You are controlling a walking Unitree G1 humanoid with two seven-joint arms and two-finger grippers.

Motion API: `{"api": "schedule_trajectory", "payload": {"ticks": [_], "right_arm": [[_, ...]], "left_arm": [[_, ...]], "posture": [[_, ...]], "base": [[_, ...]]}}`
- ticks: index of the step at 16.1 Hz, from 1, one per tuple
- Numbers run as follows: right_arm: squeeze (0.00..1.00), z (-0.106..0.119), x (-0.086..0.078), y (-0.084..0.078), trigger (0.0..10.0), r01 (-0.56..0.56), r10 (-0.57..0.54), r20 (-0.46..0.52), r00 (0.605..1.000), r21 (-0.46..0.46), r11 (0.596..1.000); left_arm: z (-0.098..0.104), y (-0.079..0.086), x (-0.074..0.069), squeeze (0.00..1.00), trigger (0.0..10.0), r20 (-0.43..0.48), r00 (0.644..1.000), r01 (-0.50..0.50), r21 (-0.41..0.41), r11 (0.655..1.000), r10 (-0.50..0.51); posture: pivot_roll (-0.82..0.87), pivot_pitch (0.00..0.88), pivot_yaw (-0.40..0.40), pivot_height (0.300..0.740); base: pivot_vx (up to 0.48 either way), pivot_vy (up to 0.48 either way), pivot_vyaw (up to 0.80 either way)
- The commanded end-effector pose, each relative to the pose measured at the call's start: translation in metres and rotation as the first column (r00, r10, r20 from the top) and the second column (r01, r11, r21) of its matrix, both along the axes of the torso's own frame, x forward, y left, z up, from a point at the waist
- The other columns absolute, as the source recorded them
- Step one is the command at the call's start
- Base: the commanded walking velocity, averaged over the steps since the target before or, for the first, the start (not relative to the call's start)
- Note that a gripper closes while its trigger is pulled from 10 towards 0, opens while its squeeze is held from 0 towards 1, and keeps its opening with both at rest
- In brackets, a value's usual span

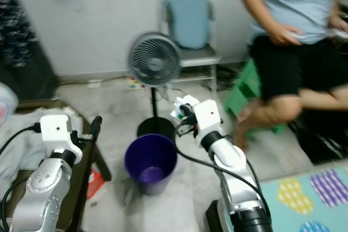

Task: Clean up the room

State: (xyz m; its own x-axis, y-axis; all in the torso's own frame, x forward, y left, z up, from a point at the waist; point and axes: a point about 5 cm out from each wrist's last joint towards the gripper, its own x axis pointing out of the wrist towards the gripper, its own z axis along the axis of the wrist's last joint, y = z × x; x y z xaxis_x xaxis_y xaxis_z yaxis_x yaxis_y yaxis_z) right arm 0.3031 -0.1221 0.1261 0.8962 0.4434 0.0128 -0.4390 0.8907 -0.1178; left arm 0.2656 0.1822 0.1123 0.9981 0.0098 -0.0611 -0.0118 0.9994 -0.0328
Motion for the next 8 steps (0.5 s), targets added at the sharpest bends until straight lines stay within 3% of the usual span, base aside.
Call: {"api": "schedule_trajectory", "payload": {"ticks": [1,2,8], "right_arm": [[0.00,0.0035,0.0010,0.0042,10.0,-0.010,0.010,0.008,1.000,0.007,1.000],[0.00,0.0036,0.0008,0.0044,10.0,-0.009,0.009,0.008,1.000,0.008,1.000],[0.00,0.0041,0.0021,0.0041,10.0,0.004,-0.004,0.006,1.000,0.021,1.000]], "left_arm": [[0.0010,0.0029,0.0005,0.00,10.0,0.004,1.000,-0.002,0.001,1.000,0.002],[0.0016,0.0023,0.0008,0.00,10.0,0.007,1.000,0.000,-0.001,1.000,0.000],[0.0069,-0.0025,0.0032,0.00,10.0,0.040,0.999,0.035,-0.043,0.998,-0.033]], "posture": [[-0.08,0.000,-0.042,0.740],[-0.08,0.000,-0.041,0.740],[-0.08,0.000,-0.038,0.740]], "base": [[0.000,0.000,0.80],[0.000,0.000,0.80],[0.000,0.000,0.00]]}}
